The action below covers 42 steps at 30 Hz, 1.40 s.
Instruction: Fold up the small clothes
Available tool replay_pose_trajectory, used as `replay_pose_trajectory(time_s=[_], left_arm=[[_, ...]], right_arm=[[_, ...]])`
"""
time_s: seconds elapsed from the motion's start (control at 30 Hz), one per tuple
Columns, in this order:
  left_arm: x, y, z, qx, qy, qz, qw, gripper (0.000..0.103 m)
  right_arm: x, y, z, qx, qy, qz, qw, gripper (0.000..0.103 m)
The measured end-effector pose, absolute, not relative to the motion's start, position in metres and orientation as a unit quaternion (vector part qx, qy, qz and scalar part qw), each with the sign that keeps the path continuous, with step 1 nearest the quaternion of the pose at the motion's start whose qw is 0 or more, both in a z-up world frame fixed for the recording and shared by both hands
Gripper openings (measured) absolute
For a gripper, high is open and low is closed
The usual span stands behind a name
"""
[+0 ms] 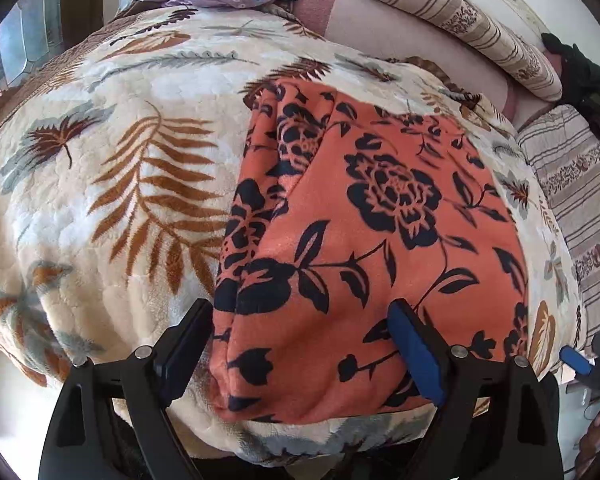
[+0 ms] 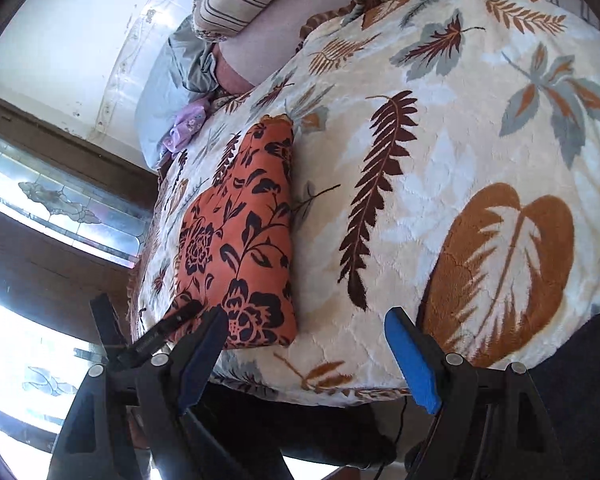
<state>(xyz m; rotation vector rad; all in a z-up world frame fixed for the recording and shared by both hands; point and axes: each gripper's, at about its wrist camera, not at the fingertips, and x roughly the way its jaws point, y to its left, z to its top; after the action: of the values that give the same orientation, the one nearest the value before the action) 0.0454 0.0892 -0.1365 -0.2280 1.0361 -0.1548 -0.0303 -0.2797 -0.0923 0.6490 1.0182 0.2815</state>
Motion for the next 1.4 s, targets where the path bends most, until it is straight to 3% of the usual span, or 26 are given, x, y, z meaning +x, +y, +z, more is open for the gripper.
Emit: replay_pose_trajectory(time_s=[0.17, 0.3, 0.4, 0.6, 0.73, 1.03, 1.4], left_arm=[[0.045, 0.092, -0.12, -0.112, 0.464, -0.069, 0.876, 0.089], [0.06, 0.093, -0.148, -0.099, 0.529, -0.04, 0.842, 0.089], [0.06, 0.094, -0.146, -0.113, 0.53, -0.036, 0.84, 0.09], [0.057, 0.092, -0.124, -0.126, 0.486, -0.045, 0.864, 0.09], [0.07, 0.088, -0.147, -0.119, 0.522, -0.023, 0.844, 0.09], [0.07, 0.08, -0.15, -0.097, 0.487, -0.003, 0.868, 0.101], [0.048, 0.083, -0.154, -0.08, 0.476, -0.004, 0.876, 0.102]], right_arm=[[-0.034, -0.289, -0.091, 0.314, 0.468, 0.131, 0.816, 0.083], [-0.038, -0.293, -0.087, 0.316, 0.461, 0.14, 0.817, 0.083], [-0.043, -0.298, -0.088, 0.318, 0.46, 0.14, 0.817, 0.083], [-0.045, -0.31, -0.095, 0.335, 0.462, 0.127, 0.811, 0.083], [-0.054, -0.313, -0.086, 0.329, 0.45, 0.127, 0.821, 0.083], [-0.073, -0.33, -0.061, 0.318, 0.428, 0.1, 0.84, 0.083], [-0.079, -0.331, -0.036, 0.3, 0.411, 0.097, 0.855, 0.083]])
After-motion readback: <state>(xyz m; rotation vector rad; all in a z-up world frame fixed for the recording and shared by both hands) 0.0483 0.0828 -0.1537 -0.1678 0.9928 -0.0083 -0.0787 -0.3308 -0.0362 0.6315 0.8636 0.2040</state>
